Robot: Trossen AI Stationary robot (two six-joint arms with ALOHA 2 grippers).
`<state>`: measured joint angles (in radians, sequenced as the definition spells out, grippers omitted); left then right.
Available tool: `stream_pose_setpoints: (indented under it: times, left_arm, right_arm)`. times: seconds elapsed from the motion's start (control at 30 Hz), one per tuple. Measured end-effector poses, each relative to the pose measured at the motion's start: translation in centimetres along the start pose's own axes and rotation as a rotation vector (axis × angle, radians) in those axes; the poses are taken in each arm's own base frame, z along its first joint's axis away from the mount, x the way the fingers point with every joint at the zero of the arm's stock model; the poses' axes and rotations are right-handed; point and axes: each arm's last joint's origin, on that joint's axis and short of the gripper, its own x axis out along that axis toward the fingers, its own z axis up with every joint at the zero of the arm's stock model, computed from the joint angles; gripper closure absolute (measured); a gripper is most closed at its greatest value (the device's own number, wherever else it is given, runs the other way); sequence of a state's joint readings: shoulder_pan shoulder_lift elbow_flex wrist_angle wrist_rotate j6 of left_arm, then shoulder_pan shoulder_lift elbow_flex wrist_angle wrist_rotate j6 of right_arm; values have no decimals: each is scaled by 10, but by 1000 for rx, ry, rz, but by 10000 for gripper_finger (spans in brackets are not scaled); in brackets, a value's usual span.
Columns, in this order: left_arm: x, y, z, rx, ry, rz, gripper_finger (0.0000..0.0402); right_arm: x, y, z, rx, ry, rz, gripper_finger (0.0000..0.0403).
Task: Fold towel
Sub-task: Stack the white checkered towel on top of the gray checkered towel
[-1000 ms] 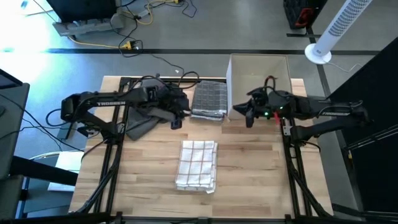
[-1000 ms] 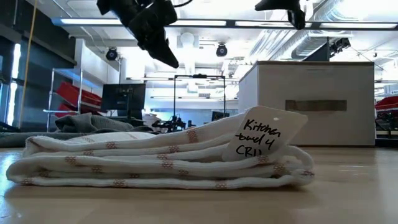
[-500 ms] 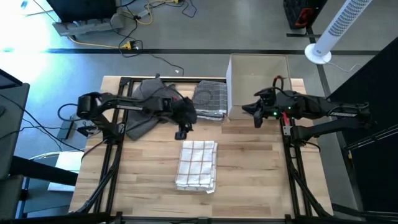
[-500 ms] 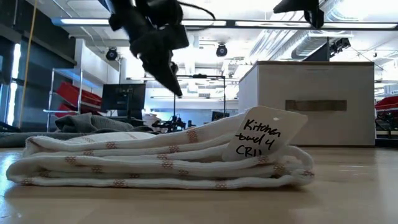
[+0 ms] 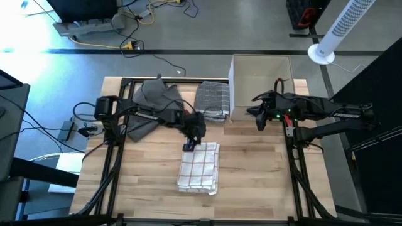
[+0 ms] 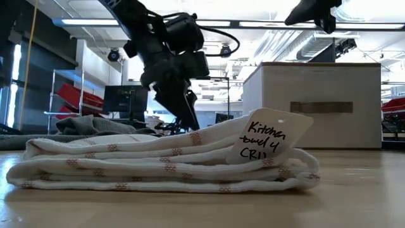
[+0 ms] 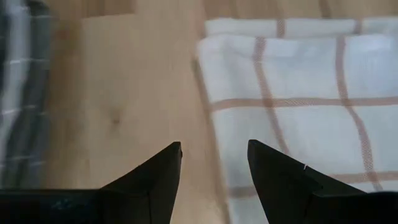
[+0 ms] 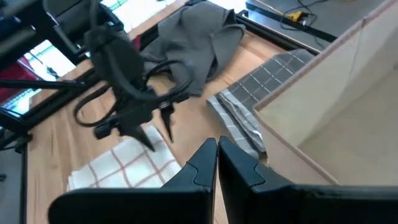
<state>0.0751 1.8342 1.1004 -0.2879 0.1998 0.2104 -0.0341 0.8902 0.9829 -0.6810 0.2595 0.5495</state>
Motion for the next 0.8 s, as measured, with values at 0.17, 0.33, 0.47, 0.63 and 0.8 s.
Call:
stream_pose_setpoints:
  times: [0.17, 0.33, 0.47, 0.63, 0.8]
  left_arm:
    - [5, -13, 3, -66, -5, 1, 222]
    - [5, -12, 3, -93, -5, 37, 222]
    - [9, -11, 2, -106, 2, 32, 222]
    - [30, -11, -10, -124, 73, 30, 222]
    - [39, -10, -13, -139, 81, 19, 223]
  right_arm:
    - [0, -2, -3, 7, 28, -17, 403]
    - [0, -3, -4, -3, 44, -26, 403]
    - [0, -3, -4, -3, 43, -27, 403]
    - [0, -3, -4, -2, 44, -27, 403]
    - [0, -3, -4, -3, 46, -27, 403]
